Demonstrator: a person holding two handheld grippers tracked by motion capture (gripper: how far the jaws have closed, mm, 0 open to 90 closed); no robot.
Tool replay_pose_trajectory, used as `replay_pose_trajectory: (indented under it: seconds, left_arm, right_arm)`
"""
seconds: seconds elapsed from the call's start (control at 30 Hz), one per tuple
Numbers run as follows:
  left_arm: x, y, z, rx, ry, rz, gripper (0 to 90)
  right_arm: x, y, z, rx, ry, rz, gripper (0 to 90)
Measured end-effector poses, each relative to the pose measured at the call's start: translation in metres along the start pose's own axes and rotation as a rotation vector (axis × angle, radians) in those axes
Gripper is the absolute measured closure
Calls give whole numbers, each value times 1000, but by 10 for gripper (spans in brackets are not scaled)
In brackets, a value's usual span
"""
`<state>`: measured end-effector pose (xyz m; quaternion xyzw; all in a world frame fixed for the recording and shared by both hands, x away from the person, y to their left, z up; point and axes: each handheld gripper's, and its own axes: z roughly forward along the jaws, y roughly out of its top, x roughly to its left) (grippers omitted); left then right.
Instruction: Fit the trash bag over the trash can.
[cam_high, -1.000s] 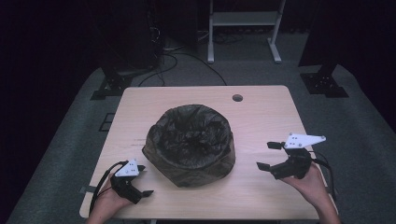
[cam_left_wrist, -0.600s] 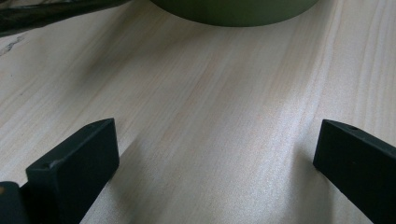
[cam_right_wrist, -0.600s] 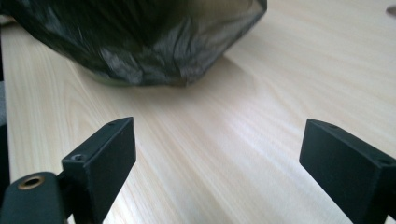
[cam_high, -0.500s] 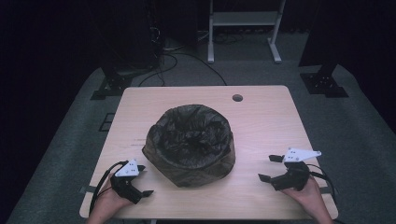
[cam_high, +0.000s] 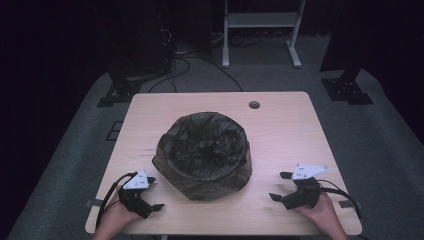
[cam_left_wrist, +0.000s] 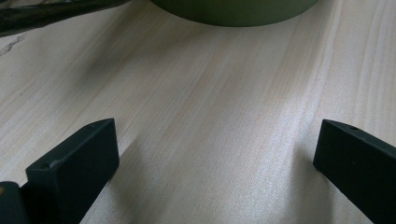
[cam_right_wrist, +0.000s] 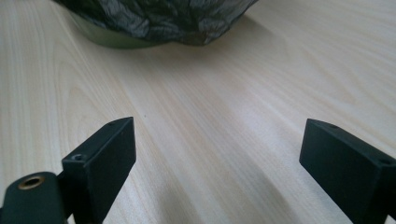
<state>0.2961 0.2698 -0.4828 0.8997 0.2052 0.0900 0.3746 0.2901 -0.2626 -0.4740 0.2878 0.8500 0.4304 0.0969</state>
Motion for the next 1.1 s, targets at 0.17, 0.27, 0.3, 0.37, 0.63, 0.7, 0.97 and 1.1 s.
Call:
replay_pose_trajectory:
  seconds: [0.17, 0.27, 0.3, 0.37, 0.63, 0.7, 0.97, 1.1]
  left_arm:
    - [0, 0, 0, 0, 0, 0, 0]
    - [0, 0, 0, 0, 0, 0, 0]
    - [0, 0, 0, 0, 0, 0, 0]
    - [0, 0, 0, 0, 0, 0, 0]
    - [0, 0, 0, 0, 0, 0, 0]
    - [0, 0, 0, -1, 0, 0, 0]
    - [0, 0, 0, 0, 0, 0, 0]
    - [0, 0, 0, 0, 2, -1, 0]
  right_arm:
    - [2, -2, 8, 48, 1, -23, 92]
    - [4, -3, 12, 66, 0, -35, 93]
    - [5, -3, 13, 72, -1, -40, 93]
    - [6, -3, 16, 88, -4, -51, 93]
    - [10, -2, 20, 95, -14, -88, 93]
    - [10, -2, 20, 94, -14, -87, 93]
    - [10, -2, 19, 94, -14, -87, 93]
    - [10, -2, 19, 94, -16, -86, 93]
